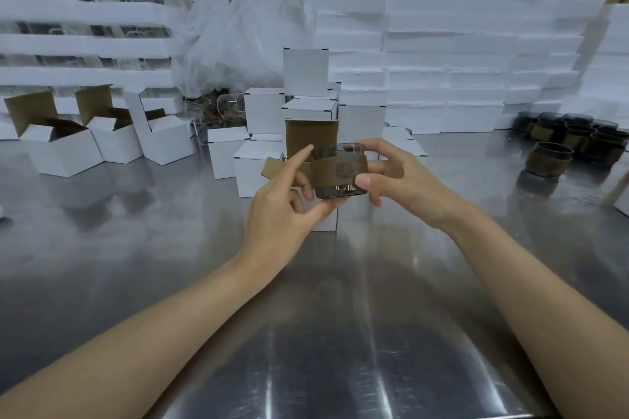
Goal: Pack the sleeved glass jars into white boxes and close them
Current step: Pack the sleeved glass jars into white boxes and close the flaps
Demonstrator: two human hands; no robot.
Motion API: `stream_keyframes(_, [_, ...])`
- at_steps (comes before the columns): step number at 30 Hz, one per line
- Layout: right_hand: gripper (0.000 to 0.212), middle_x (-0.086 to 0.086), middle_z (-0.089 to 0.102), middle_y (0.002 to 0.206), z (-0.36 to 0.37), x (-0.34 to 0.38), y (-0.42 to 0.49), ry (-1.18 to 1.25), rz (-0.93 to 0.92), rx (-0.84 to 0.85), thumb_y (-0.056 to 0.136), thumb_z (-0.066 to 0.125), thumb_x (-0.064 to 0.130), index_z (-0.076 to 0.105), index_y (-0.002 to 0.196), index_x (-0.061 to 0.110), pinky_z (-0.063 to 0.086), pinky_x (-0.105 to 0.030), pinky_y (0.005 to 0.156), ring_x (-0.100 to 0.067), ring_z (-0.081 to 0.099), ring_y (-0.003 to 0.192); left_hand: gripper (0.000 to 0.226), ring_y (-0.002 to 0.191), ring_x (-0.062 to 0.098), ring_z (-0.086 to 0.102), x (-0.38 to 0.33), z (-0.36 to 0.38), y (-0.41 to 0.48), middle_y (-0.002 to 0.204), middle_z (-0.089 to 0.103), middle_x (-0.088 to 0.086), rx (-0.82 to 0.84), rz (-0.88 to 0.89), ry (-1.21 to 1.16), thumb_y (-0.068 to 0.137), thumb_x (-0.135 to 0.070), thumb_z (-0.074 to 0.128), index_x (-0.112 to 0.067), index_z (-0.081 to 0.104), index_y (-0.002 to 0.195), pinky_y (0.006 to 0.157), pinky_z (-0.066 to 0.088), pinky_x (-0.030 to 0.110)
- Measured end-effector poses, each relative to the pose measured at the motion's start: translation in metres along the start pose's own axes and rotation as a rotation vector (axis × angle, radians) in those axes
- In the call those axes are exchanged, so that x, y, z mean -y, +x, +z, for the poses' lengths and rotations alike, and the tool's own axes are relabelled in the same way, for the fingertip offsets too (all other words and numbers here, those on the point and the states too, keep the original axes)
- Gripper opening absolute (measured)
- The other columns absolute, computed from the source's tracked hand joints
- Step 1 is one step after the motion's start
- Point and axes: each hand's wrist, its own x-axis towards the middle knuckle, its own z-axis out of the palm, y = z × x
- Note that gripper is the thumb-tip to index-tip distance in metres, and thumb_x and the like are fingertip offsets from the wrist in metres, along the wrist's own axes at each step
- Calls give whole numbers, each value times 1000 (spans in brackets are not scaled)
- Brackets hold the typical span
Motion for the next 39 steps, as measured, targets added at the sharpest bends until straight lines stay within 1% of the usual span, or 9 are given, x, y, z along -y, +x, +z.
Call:
stream_keyframes(5, [67,7,67,99,5,12,-2,-89,-131,-49,64,83,18,55,122,35,43,-25,59,-12,59,74,63,42,13,55,2,1,2,88,65,-24,-23,-165,-114,78,-29,78,-40,47,131,50,45,17])
stream_keyframes(10, [69,9,53,91,27,13,-3,-281,-314,-170,68,84,8,55,125,36,39,-15,55,-11,49,60,47,38,22,55,6,2,4,51,58,3,39,-214,-283,86,-5,68,-50,57,95,41,41,21])
stream_keyframes(15, [66,7,43,81,51,14,-3,-438,-484,-235,67,82,17,52,124,30,34,-10,58,-11,43,61,42,41,22,57,16,1,4,49,59,3,111,-288,-370,87,13,52,-28,60,86,41,44,23])
stream_keyframes(21, [67,13,47,77,48,16,-3,-413,-440,-271,66,86,14,52,123,26,36,-9,60,-8,50,67,33,44,22,60,9,0,2,54,61,5,125,-250,-413,95,-2,52,-35,53,100,44,47,24])
stream_keyframes(23, [66,13,51,78,41,16,-3,-328,-389,-264,66,86,17,52,122,29,39,-10,62,-7,53,71,26,46,24,62,3,1,1,62,64,4,126,-221,-430,91,-22,59,-38,50,110,46,48,25])
stream_keyframes(25, [63,17,58,84,35,17,-2,-295,-335,-263,67,84,26,51,121,34,44,-15,72,-7,58,79,49,50,24,64,-2,2,1,82,68,1,110,-206,-432,87,-37,63,-29,43,130,48,49,25])
stream_keyframes(30, [59,14,58,124,20,9,-3,-379,-212,-179,76,79,31,51,127,35,36,-22,104,0,50,117,67,62,19,65,-8,-1,-1,120,59,-15,113,-132,-403,90,-28,60,-44,22,142,54,52,28])
stream_keyframes(35, [55,11,58,117,16,2,-4,-447,-148,-172,77,78,28,54,125,39,28,-1,93,11,46,112,58,71,14,66,-10,-2,0,141,44,-2,138,-135,-365,87,-29,60,-44,29,134,56,51,25])
stream_keyframes(39, [58,7,61,118,18,4,-4,-475,-180,-170,78,77,21,53,131,30,32,-9,98,1,49,113,60,73,15,66,-8,-1,0,139,43,3,119,-112,-318,92,-15,60,-39,28,136,56,51,24])
